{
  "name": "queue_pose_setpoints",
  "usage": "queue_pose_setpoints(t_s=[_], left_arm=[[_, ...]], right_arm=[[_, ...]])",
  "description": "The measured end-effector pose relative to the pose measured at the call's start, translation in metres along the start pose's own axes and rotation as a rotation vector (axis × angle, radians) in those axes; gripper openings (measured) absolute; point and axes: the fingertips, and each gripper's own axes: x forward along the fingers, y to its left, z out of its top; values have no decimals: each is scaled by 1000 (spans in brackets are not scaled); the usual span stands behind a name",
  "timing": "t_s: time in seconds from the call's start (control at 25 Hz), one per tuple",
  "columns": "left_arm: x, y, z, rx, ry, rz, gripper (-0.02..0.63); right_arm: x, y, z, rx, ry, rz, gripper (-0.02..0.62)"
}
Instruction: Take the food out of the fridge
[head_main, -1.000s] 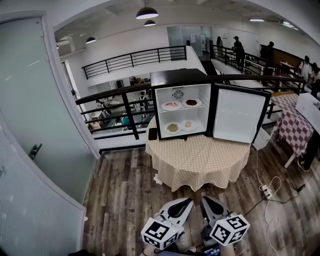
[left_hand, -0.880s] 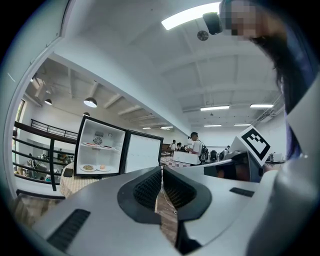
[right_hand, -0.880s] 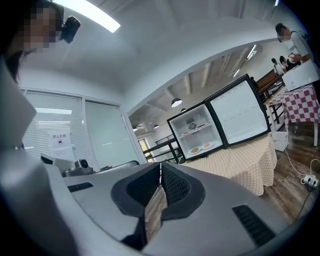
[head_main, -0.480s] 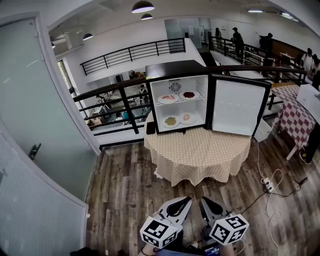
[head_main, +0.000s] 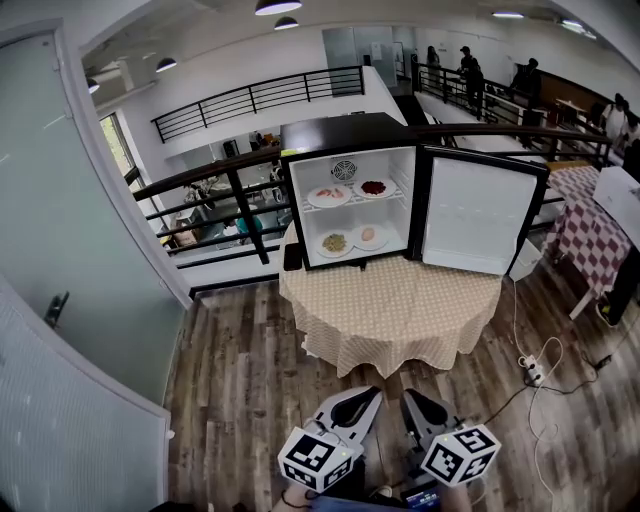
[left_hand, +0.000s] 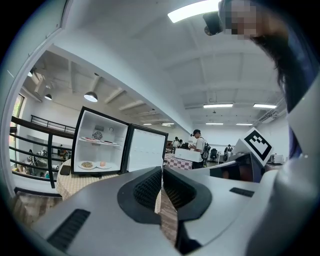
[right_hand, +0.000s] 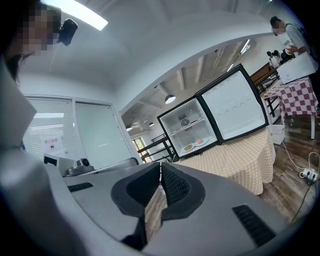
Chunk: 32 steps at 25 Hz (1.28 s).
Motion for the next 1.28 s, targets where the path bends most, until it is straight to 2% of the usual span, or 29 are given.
queue_pose_setpoints(t_s=[0.28, 0.72, 1.08, 1.28], left_arm=[[33, 57, 19, 7, -20, 2, 21], [78, 156, 48, 21, -40, -42, 21], [99, 215, 43, -10, -24, -91, 21], [110, 231, 38, -32, -11, -114, 21]], right_arm=[[56, -16, 24, -10, 6, 3, 21], [155, -31, 59, -40, 15, -33, 21], [212, -42, 67, -50, 31, -96, 21], [225, -51, 66, -41, 41, -133, 21]])
